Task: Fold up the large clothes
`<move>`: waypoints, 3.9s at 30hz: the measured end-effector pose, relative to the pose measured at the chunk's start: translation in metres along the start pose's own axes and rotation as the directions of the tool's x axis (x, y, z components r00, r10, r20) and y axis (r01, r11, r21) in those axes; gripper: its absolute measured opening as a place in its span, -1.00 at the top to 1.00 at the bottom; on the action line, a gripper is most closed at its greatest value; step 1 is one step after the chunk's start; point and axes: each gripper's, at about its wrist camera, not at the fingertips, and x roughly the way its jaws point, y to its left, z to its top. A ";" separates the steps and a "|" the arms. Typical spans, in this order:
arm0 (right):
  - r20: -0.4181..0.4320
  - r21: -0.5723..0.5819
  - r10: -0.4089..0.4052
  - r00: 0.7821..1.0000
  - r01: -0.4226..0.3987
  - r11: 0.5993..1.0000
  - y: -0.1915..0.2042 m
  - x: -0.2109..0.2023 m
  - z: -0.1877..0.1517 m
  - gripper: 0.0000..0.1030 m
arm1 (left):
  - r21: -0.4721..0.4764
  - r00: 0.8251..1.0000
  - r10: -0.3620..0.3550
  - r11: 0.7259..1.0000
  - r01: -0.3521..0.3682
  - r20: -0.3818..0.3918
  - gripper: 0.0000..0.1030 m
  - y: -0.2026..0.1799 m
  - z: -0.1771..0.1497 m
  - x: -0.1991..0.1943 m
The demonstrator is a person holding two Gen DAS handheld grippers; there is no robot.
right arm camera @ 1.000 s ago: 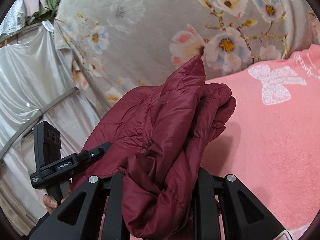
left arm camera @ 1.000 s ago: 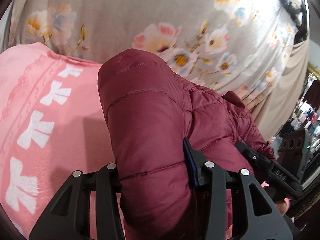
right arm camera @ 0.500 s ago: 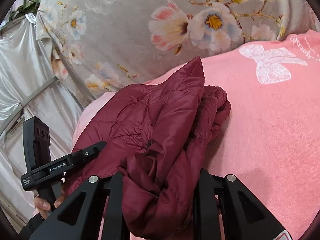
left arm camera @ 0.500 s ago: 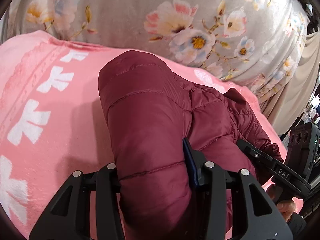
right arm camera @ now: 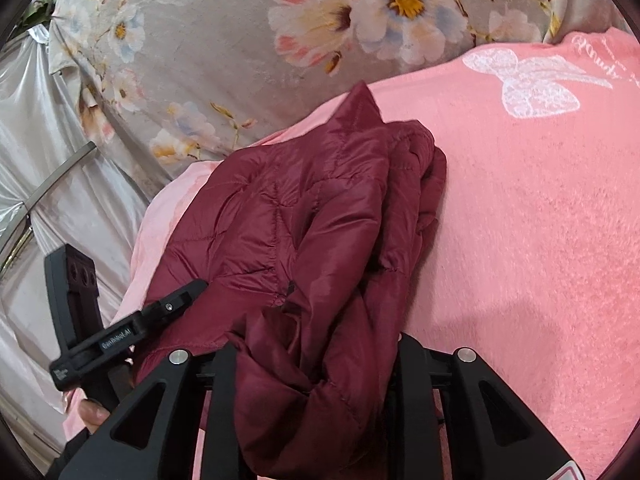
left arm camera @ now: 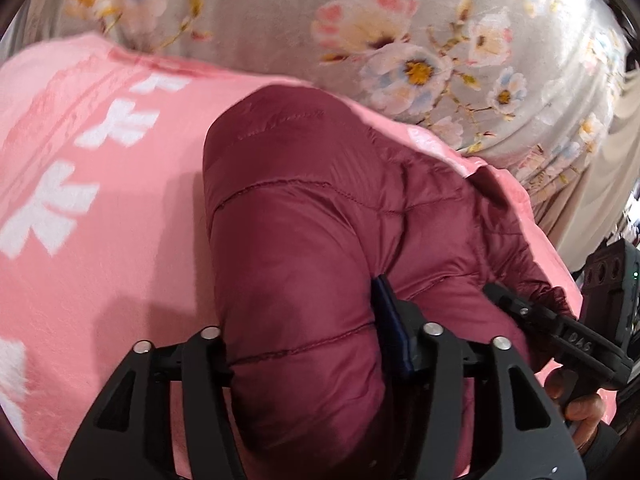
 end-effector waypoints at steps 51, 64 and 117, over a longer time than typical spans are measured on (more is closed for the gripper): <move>-0.065 -0.241 -0.377 0.924 0.352 0.904 0.034 -0.026 -0.034 1.00 | 0.007 0.811 0.584 0.812 -0.584 -0.008 -0.53 -0.052 -0.048 -0.020; 0.115 -0.226 -0.378 0.919 0.395 0.891 0.062 -0.107 -0.068 -0.52 | -0.132 0.843 0.532 0.844 -0.519 0.081 -0.90 -0.051 -0.075 -0.088; 0.034 -0.291 -0.486 0.873 0.474 0.831 0.064 -0.134 -0.132 -0.67 | 0.017 0.830 0.557 0.830 -0.558 0.032 -0.90 -0.096 -0.154 -0.109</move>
